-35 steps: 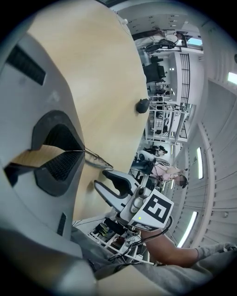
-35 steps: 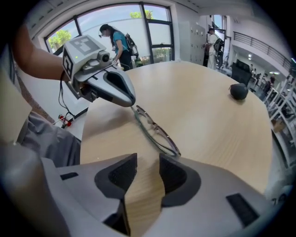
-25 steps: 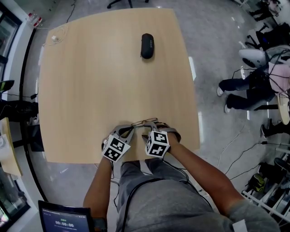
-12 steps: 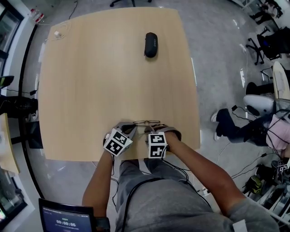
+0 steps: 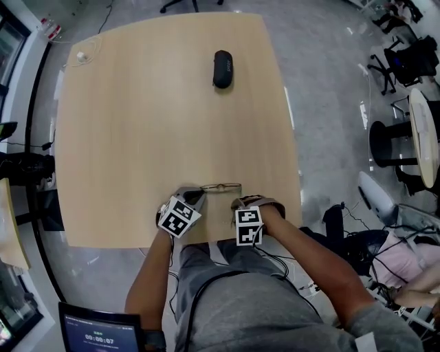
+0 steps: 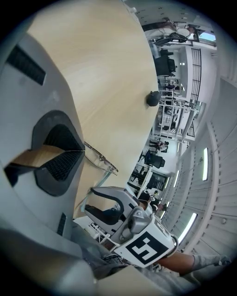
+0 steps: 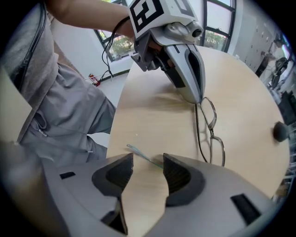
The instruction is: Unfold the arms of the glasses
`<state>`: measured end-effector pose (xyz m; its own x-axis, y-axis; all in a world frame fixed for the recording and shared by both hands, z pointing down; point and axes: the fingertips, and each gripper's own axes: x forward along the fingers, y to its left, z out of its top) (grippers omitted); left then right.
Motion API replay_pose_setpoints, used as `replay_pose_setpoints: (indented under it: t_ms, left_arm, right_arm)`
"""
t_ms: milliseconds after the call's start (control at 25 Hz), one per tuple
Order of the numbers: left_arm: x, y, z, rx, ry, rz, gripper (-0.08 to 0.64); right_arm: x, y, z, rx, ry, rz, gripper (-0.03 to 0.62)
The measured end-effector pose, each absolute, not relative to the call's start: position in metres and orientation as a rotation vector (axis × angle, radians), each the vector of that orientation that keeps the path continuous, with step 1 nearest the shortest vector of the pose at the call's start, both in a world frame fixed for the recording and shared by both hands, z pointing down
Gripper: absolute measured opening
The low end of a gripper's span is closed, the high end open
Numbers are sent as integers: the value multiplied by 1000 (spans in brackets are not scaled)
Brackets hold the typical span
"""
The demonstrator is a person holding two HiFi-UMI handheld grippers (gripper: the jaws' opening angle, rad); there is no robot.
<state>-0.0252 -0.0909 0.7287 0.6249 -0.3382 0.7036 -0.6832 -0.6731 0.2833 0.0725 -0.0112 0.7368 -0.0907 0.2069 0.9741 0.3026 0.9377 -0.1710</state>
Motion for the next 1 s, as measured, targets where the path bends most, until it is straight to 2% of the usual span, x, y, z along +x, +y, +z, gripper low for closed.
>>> replay_pose_setpoints:
  t_ms: [200, 360, 680, 1000]
  left_arm:
    - [-15, -83, 704, 2429, -760, 920, 8]
    - [22, -77, 678, 2642, -685, 1085, 8]
    - [35, -85, 714, 2633, -643, 1551, 8]
    - [20, -84, 736, 2490, -590, 1759, 12]
  right_arm:
    - [87, -21, 736, -339, -1719, -26, 189]
    - [85, -22, 737, -334, -1751, -19, 189]
    - [71, -9, 733, -376, -1762, -19, 189]
    - [61, 3, 730, -416, -1775, -13, 189]
